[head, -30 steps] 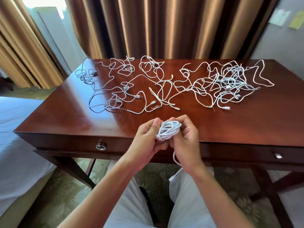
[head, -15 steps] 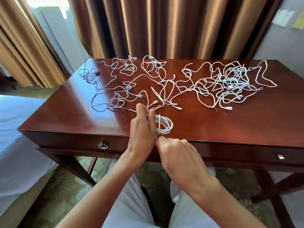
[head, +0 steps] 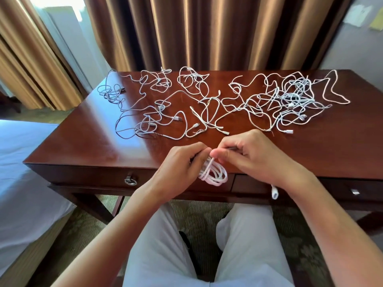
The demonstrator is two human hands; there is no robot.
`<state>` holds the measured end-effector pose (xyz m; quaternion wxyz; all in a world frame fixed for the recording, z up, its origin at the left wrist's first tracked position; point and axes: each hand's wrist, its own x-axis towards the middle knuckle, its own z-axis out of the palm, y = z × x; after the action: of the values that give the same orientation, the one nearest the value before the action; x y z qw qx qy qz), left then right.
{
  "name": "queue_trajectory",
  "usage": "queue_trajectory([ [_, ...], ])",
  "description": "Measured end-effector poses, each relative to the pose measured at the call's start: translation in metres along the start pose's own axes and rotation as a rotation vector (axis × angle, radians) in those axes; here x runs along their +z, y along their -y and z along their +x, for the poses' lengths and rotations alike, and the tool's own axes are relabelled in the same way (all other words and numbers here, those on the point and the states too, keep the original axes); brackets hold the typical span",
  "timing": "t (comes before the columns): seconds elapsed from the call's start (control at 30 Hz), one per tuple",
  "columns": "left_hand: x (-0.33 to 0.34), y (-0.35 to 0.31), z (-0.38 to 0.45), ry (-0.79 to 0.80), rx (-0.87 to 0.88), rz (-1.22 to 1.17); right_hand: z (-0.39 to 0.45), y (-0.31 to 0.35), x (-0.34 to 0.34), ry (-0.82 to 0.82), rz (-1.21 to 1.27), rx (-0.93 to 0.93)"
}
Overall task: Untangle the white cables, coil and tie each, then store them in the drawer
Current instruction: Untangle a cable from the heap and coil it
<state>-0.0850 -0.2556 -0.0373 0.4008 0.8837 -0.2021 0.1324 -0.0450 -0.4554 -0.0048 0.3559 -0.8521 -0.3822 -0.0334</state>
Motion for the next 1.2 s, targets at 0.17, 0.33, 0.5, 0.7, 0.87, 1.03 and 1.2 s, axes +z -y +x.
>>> queue_trajectory([
  [0.17, -0.002, -0.009, -0.001, 0.009, -0.014, -0.210, -0.004, -0.016, 0.015, -0.104, 0.390, 0.062],
  [0.33, 0.003, -0.015, -0.004, -0.094, -0.025, -0.248, -0.010, -0.014, 0.035, -0.262, 0.620, 0.134],
  [0.5, 0.022, -0.018, 0.002, -0.277, -0.198, -0.570, -0.016, -0.004, 0.063, -0.422, 0.742, 0.226],
  [0.7, 0.026, -0.011, 0.017, -0.537, -0.240, -0.494, -0.024, 0.010, 0.096, -0.524, 0.335, 0.225],
  [0.87, 0.028, 0.000, 0.023, -0.594, -0.205, -0.240, -0.029, 0.036, 0.097, -0.268, 0.043, 0.289],
  [1.03, 0.026, 0.008, 0.022, -0.578, -0.040, 0.021, -0.033, 0.063, 0.081, -0.074, -0.253, 0.325],
  [1.2, 0.022, 0.023, 0.012, -0.391, 0.041, 0.119, -0.028, 0.062, 0.038, -0.170, -0.604, 0.192],
])
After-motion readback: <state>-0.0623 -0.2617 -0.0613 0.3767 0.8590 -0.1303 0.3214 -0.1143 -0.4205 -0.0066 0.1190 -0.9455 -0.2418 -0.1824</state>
